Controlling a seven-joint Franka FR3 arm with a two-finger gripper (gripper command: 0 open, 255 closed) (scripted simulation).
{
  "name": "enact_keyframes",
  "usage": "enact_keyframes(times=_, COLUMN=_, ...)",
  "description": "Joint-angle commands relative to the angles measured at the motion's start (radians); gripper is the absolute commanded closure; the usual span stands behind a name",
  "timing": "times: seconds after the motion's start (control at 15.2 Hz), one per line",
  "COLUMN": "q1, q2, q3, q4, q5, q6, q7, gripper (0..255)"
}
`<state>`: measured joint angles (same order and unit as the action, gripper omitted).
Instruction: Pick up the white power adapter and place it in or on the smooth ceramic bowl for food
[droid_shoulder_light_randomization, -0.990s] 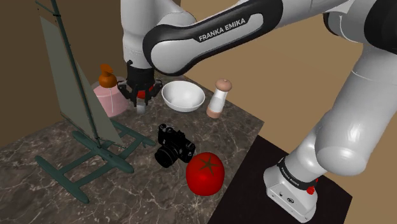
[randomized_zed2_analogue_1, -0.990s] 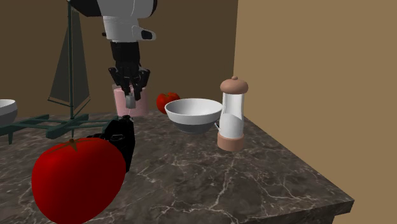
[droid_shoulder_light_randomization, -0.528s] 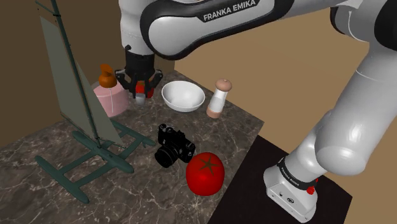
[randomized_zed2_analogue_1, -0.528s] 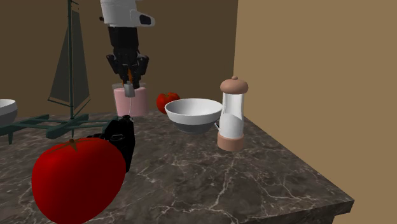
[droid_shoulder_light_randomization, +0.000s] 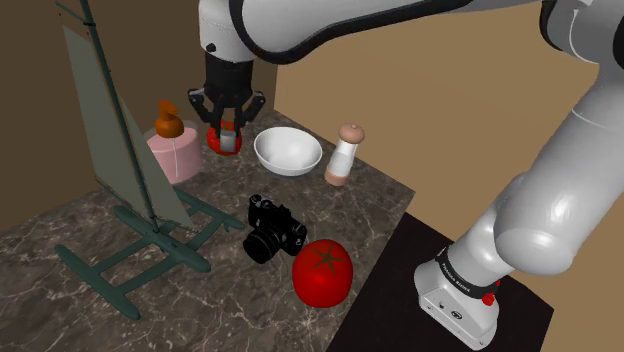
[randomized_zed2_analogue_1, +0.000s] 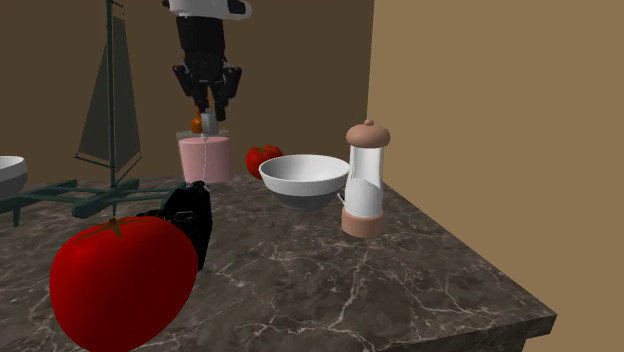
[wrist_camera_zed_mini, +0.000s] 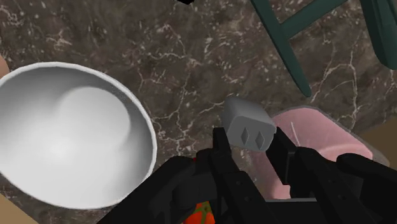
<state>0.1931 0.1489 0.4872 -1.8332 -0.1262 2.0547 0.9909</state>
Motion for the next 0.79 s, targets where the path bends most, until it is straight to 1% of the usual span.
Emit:
enact_keyframes(times=0.0, q1=-0.028, q2=-0.035, q3=-0.013, q4=-0.035, q5=0.024, q6=0.007, q7=-0.048, gripper=255)
enact_keyframes(times=0.4, q1=-0.112, q2=-0.159, q3=-0.073, q4=-0.160, q5=0.102, q6=0.028, q7=-0.221, gripper=255)
enact_keyframes(times=0.73, q1=-0.168, q2=-0.233, q3=-0.139, q4=-0.230, q5=0.145, q6=0.030, q7=-0.361, gripper=255)
